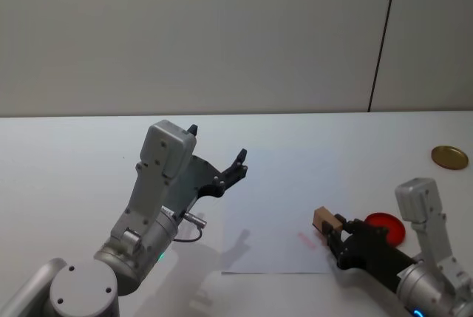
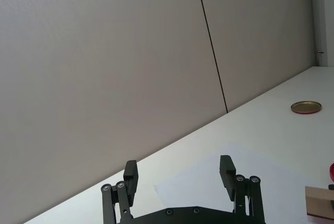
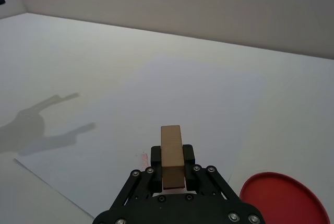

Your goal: Use the one hand to pick up the stamp and affix it onto the A4 paper.

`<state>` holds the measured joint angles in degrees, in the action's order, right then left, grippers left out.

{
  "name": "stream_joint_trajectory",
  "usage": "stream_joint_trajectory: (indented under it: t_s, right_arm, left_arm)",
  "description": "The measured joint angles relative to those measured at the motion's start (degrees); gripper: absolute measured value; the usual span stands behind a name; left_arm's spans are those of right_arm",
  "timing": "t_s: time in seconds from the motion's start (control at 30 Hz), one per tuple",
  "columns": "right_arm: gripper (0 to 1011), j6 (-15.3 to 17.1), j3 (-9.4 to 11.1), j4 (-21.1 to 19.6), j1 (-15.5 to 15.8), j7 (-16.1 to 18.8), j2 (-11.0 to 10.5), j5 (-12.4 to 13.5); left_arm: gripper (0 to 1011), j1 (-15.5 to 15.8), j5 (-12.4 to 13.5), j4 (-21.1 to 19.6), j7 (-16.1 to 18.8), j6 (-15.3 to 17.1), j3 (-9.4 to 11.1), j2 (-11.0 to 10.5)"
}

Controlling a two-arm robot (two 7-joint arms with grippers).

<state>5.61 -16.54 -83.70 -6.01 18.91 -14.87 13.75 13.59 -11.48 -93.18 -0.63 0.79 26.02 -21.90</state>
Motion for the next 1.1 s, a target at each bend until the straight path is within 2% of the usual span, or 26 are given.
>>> stream_joint_trajectory:
  t_s: [0.57, 1.1]
  right_arm:
    - [218, 2.90, -0.01, 1.59, -1.27, 1.46, 0.13, -0.53]
    - [218, 4.78, 0.26, 1.01, -1.67, 2.28, -0.30, -0.60]
  left_arm:
    - [993, 0.00, 0.00, 0.00, 0.00, 0.00, 0.00, 0.00]
    - [993, 0.00, 0.00, 0.00, 0.00, 0.00, 0.00, 0.00]
